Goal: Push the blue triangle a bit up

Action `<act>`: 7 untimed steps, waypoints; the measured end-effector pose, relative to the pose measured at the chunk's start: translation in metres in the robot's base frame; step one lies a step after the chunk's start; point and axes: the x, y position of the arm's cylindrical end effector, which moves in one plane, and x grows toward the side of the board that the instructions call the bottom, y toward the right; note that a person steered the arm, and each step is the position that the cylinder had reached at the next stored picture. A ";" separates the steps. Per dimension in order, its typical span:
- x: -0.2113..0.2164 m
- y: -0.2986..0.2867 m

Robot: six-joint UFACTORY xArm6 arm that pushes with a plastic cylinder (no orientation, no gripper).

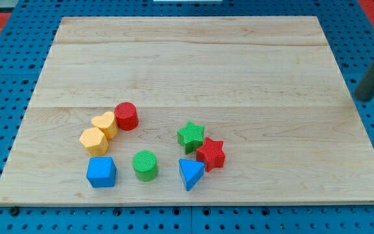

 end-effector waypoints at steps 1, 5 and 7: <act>0.025 -0.106; 0.151 -0.237; 0.149 -0.257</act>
